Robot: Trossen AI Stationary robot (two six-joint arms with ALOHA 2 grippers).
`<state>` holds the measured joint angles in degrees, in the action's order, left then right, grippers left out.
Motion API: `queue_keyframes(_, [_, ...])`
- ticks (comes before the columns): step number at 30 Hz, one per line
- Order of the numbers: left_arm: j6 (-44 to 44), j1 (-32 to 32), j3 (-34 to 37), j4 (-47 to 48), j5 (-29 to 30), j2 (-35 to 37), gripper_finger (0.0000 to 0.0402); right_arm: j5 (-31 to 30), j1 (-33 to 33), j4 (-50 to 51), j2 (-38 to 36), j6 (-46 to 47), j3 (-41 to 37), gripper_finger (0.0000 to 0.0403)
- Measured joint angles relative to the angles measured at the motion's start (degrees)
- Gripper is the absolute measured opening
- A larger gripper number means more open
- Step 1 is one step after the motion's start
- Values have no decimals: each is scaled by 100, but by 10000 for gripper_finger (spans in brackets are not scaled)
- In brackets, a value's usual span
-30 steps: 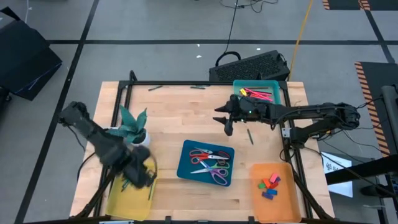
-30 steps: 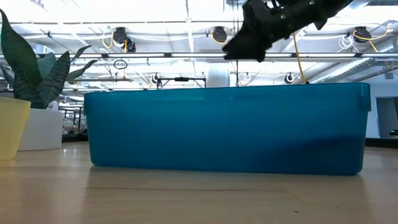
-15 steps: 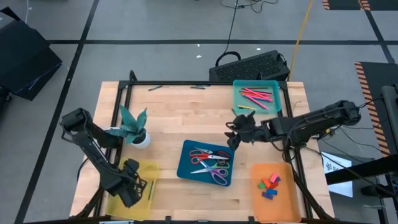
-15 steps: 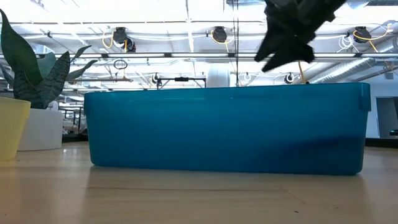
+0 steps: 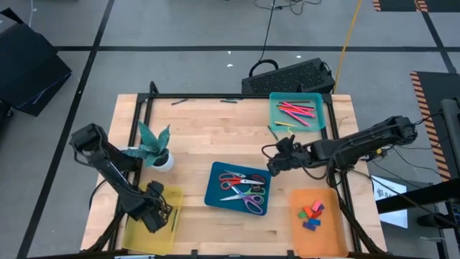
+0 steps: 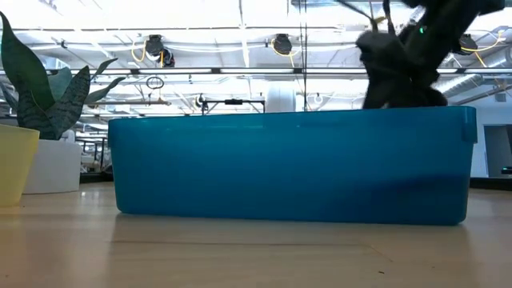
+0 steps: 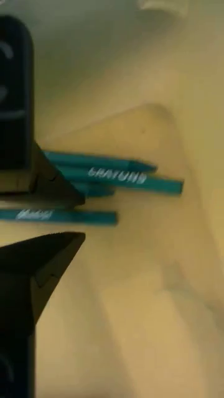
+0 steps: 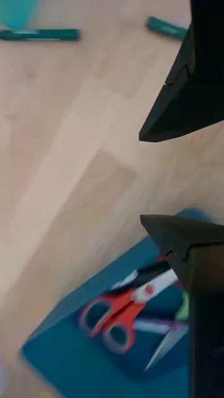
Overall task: Sort crayons/erasers/pens/pencils in bins
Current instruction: Put the green crayon into the yellow bin
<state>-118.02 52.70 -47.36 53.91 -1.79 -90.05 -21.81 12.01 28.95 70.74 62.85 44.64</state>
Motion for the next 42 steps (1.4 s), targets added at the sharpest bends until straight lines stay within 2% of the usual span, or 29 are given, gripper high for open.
queue_keyframes(3, [48,-23,-119,25,-74,134,114,259,-121,19,2,-201,-234,207])
queue_keyframes(9, [117,-64,-193,-96,-556,672,198,240,-443,623,27,60,-455,209])
queue_keyframes(13, [60,-60,-196,-274,-440,1218,236,248,-566,1159,141,411,-638,197])
queue_keyframes(15, [0,-60,-198,-393,-88,1458,247,272,-640,1158,244,421,-769,192])
queue_keyframes(22, [-18,-65,-200,-518,1809,2086,257,354,-892,1031,957,574,-838,170])
queue_keyframes(26, [8,-118,-200,-600,2755,2238,258,364,-979,819,1318,590,-821,142])
queue_keyframes(30, [365,-289,-200,-957,3370,2261,258,509,-1038,604,1455,641,-823,105])
queue_keyframes(37, [1716,-755,-200,-1894,4501,2261,258,517,-1038,616,1456,936,-830,40])
queue_keyframes(40, [2855,-1031,-200,-2492,5268,2261,258,541,-1038,557,1447,680,-832,21])
queue_keyframes(42, [3751,-1280,-200,-2969,5545,2261,258,570,-1038,464,1348,552,-832,13])
